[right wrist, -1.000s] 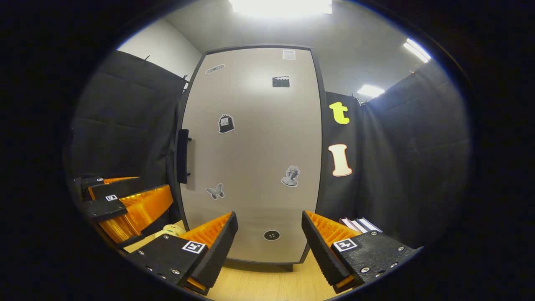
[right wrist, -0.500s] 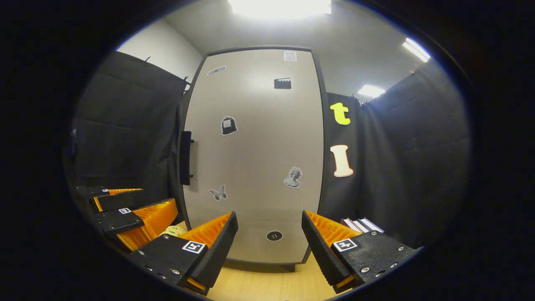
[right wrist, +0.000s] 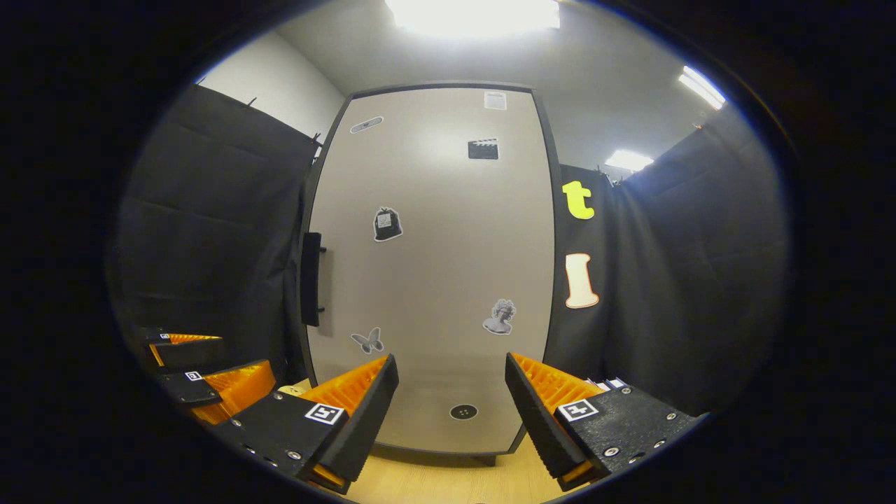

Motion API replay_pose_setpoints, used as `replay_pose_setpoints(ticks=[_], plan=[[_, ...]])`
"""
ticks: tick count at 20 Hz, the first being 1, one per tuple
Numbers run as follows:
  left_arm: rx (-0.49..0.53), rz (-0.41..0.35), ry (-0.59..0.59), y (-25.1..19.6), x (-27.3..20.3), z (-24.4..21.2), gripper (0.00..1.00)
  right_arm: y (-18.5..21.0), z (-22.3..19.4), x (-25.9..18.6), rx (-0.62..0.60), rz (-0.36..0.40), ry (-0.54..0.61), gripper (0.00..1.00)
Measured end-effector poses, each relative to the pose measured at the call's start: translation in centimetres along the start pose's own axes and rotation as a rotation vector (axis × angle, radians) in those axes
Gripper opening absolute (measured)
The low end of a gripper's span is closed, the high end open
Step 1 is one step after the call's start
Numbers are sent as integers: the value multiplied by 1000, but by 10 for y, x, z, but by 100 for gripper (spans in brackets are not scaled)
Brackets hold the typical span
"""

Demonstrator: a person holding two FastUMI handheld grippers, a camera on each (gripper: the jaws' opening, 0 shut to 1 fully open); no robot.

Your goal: Open the cabinet door with the right hand, grasp the bottle in the cabinet with the left hand and place it on the coaster, then close the cabinet door with the right hand.

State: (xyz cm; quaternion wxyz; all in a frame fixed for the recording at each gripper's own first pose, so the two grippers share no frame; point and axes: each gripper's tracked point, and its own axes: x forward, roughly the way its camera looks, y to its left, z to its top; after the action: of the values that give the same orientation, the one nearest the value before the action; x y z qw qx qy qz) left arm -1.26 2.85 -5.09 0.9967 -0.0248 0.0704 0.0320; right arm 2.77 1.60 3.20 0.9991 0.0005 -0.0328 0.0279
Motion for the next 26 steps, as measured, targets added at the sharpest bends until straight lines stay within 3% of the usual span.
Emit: replay_pose_setpoints(ticks=[4, 5, 7, 9, 10, 19, 23, 25, 26], plan=[[-10, 41, 17, 28, -16, -7, 95, 25, 17, 20, -8, 42, -37, 95], [-15, 51, 18, 35, -21, -8, 89, 35, 20, 26, -8, 64, -45, 95], [-15, 86, 22, 54, -30, -9, 89, 56, 26, 38, -7, 105, -51, 95], [2, 123, 26, 73, -40, -10, 95, 77, 33, 50, -2, 137, -64, 95], [12, 146, 28, 83, -45, -11, 89, 88, 37, 58, 4, 152, -70, 95], [36, 274, 95, 139, -87, -36, 89, 181, 41, 111, -36, 273, -75, 95], [34, 293, 93, 152, -92, -37, 89, 194, 23, 127, -89, 256, -33, 93], [25, 295, 90, 154, -96, -37, 89, 190, 21, 131, -89, 237, -17, 68], [20, 293, 87, 154, -97, -37, 89, 191, 19, 135, -78, 231, -2, 46]])
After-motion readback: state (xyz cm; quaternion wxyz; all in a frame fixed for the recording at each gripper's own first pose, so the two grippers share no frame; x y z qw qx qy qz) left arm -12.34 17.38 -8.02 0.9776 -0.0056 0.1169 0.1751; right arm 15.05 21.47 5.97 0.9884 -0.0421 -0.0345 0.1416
